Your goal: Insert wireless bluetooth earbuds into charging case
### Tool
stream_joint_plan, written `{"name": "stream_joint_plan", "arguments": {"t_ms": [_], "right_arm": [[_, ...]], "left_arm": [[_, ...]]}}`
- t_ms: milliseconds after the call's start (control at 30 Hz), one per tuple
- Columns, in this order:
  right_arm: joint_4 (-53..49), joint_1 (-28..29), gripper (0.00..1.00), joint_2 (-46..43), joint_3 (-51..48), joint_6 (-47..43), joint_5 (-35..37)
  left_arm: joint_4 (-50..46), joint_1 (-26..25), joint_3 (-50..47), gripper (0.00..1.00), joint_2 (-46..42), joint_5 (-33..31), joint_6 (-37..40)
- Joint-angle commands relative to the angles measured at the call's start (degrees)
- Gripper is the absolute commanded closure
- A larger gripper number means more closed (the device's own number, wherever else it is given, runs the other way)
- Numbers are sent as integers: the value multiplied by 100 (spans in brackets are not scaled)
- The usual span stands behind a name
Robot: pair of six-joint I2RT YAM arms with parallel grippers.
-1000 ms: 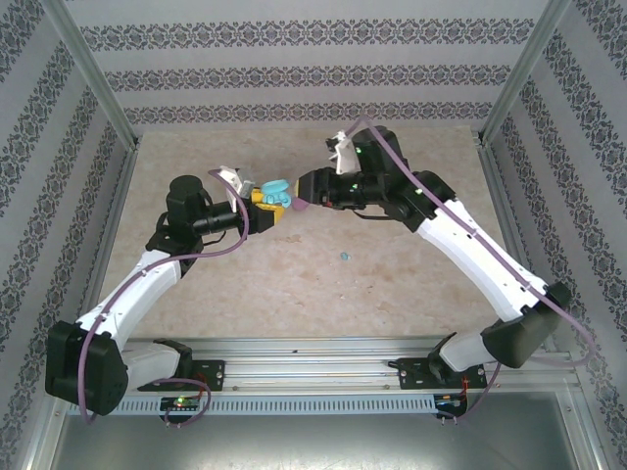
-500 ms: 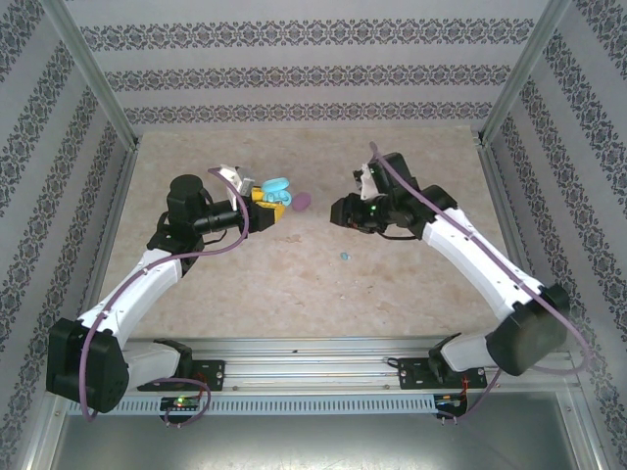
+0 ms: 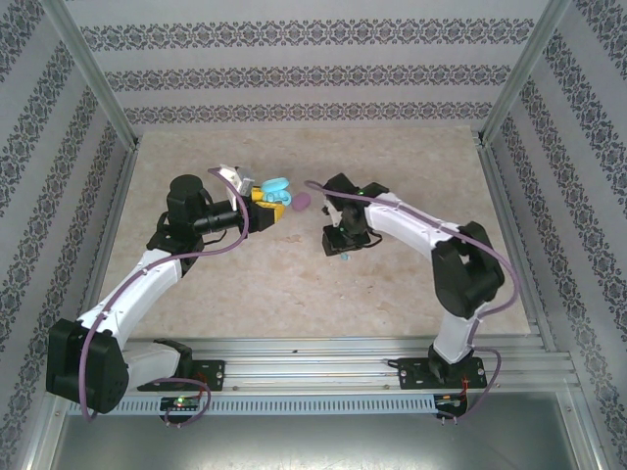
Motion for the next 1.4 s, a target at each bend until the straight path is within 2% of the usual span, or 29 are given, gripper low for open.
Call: {"name": "stream_joint_plan", "arguments": {"t_ms": [0,500,1367], "right_arm": [[-393,113,62,290,296,-494,614],[-694,239,65,1143,823,-893,1419],[-725,179,72,1525,715,-1065,1399]], "left_arm": [[-130,-52,41,78,-189,-27,102],[-212,-51,22,78,-204,-63,145],[-373,-51,31,78,-255,-80,232]]}}
